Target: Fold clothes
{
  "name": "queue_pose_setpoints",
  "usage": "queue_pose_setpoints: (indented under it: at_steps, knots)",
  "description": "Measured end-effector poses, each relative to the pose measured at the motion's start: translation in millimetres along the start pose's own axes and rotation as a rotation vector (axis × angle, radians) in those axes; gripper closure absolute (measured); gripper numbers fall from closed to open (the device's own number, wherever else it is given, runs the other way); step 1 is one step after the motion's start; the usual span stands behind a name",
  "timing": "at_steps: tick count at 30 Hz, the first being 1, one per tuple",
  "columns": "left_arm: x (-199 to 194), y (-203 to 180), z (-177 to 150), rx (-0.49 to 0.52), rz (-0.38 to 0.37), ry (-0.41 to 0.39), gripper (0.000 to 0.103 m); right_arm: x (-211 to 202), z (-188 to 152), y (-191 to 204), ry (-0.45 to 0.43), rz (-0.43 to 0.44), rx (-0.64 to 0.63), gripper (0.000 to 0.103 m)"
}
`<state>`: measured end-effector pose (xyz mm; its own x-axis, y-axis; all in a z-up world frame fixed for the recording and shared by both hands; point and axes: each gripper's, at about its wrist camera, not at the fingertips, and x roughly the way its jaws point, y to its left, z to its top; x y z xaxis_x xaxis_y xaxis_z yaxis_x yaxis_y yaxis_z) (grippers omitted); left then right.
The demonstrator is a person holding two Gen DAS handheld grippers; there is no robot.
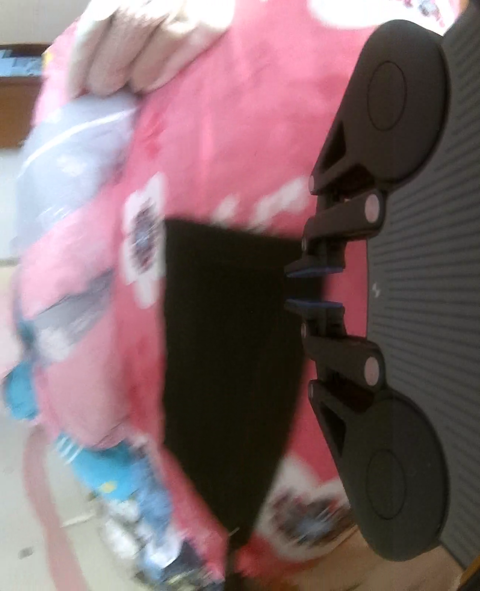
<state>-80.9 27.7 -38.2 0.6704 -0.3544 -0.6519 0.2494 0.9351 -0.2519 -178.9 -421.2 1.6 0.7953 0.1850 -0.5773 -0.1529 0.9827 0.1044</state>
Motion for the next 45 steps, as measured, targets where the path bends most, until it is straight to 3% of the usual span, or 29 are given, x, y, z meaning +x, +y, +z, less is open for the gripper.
queue_pose_setpoints:
  at_steps: [6,10,16,19,24,25,27,33,37,39,45]
  knots:
    - [-13,-10,6,0.03,0.03,-0.01,0.046,51,9,48,-0.004,0.08,-0.033,0.084]
    - [-15,-19,14,0.059,0.036,-0.02,0.046,76,-12,61,0.079,0.029,-0.034,0.084]
    - [-2,-39,28,0.112,0.054,-0.006,0.044,41,-35,50,0.057,0.028,0.126,0.081]
    - [8,-51,30,0.134,0.092,0.012,0.033,24,-37,48,0.028,0.009,0.163,0.078]
    - [24,-69,34,0.169,0.155,0.041,0.009,19,-3,50,-0.05,-0.009,0.162,0.039]
    - [28,-73,35,0.177,0.168,0.046,0.007,23,4,52,-0.059,-0.008,0.161,0.036]
    - [34,-81,36,0.191,0.193,0.058,0.006,33,17,56,-0.058,-0.011,0.167,0.02]
    - [54,-80,29,0.153,0.257,0.149,0.0,64,37,82,-0.006,-0.065,0.144,0.014]
    - [53,-81,22,0.17,0.268,0.127,0.0,81,40,99,0.041,-0.129,0.102,0.012]
    - [52,-80,22,0.16,0.264,0.129,0.0,85,41,104,0.05,-0.16,0.089,0.002]
    - [52,-76,21,0.135,0.255,0.127,0.0,94,46,113,0.063,-0.267,0.059,0.001]
